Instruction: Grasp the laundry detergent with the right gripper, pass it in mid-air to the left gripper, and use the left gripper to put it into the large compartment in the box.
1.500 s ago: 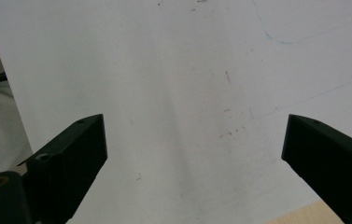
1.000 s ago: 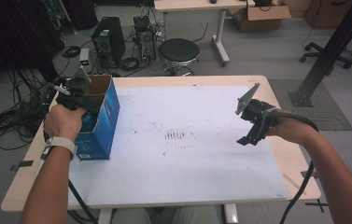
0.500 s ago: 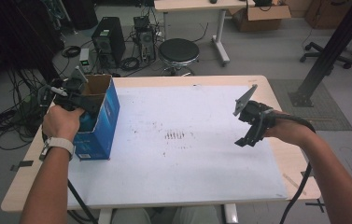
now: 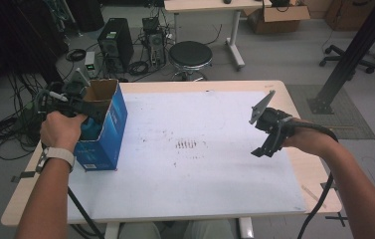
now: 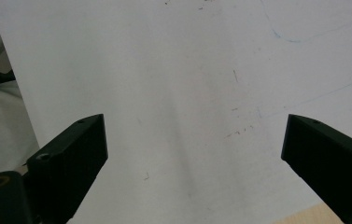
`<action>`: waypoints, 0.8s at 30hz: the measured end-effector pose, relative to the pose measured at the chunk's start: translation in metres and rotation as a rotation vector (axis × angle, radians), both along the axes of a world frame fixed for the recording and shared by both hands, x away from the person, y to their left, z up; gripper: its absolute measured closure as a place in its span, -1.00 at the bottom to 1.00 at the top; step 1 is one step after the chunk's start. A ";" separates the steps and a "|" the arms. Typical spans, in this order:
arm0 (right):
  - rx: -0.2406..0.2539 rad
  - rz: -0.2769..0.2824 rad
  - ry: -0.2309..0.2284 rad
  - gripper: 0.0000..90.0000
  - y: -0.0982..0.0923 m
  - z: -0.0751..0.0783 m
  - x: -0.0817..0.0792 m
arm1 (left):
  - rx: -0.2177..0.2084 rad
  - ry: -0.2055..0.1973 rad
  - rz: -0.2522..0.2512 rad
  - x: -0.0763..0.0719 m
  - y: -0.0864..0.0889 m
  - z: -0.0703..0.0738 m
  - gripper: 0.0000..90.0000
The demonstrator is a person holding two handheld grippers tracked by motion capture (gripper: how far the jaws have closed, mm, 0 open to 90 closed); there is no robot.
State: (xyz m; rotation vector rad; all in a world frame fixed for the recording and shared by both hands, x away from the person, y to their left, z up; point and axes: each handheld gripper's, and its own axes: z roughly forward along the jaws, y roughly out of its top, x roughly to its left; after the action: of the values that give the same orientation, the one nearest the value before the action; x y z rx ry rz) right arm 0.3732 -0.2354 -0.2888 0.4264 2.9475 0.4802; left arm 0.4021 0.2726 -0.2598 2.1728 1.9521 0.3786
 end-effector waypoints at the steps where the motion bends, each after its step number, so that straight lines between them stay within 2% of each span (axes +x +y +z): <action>1: -0.001 -0.002 -0.001 -0.85 0.000 0.001 -0.001 | 0.000 0.001 0.003 -0.001 -0.001 0.003 -0.51; 5: 0.007 0.000 -0.015 -0.85 -0.001 0.009 -0.006 | 0.005 -0.019 0.003 -0.008 -0.001 0.023 -0.56; 13: 0.016 0.002 -0.032 -0.85 -0.002 0.017 -0.015 | 0.007 -0.026 -0.020 -0.020 -0.006 0.043 -0.66; 18: 0.016 -0.001 -0.039 -0.85 -0.003 0.022 -0.020 | 0.009 -0.055 -0.060 -0.029 -0.017 0.058 -0.71; 24: 0.020 0.000 -0.048 -0.85 -0.004 0.027 -0.024 | 0.007 -0.092 -0.134 -0.039 -0.038 0.080 -0.74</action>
State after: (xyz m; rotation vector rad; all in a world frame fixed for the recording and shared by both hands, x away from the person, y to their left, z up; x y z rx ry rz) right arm 0.3491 -0.2394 -0.2623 0.4109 2.8994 0.5134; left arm 0.3626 0.2346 -0.1797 2.2332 1.7489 0.4556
